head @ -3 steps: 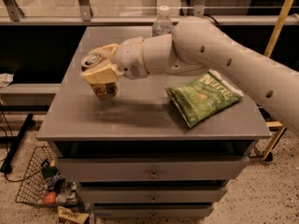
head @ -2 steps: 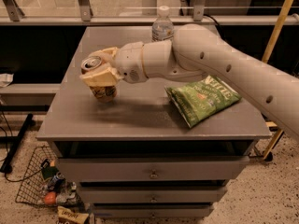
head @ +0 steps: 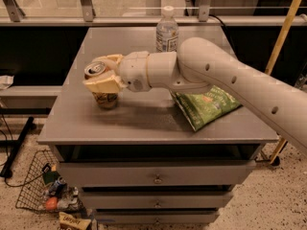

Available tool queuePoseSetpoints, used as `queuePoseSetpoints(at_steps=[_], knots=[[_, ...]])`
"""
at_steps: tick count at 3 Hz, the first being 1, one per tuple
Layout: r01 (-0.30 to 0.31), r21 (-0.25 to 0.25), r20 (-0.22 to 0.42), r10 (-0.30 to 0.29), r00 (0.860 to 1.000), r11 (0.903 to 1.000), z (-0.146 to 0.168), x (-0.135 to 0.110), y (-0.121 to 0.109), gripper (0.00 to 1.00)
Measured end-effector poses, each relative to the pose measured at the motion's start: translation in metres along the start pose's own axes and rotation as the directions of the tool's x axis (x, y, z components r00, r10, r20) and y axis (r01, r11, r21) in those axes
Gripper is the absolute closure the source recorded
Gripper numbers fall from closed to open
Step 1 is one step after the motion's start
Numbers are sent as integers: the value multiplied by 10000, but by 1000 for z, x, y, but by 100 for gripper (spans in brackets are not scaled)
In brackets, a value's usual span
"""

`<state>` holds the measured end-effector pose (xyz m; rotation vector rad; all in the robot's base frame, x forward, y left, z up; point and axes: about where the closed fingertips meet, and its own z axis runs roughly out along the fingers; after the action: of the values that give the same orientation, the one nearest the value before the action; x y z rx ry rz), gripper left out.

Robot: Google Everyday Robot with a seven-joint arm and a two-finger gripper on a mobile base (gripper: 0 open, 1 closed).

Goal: Place orange can upright

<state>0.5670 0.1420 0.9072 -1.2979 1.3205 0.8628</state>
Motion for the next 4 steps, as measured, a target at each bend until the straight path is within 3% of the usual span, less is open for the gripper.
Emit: queuePoseSetpoints(at_steps=[1,4], knots=[[16,-40,1,-16,10000,10000,2,-1,1,84],[53,-162,23,-53,10000,9999,7,-4,6,13]])
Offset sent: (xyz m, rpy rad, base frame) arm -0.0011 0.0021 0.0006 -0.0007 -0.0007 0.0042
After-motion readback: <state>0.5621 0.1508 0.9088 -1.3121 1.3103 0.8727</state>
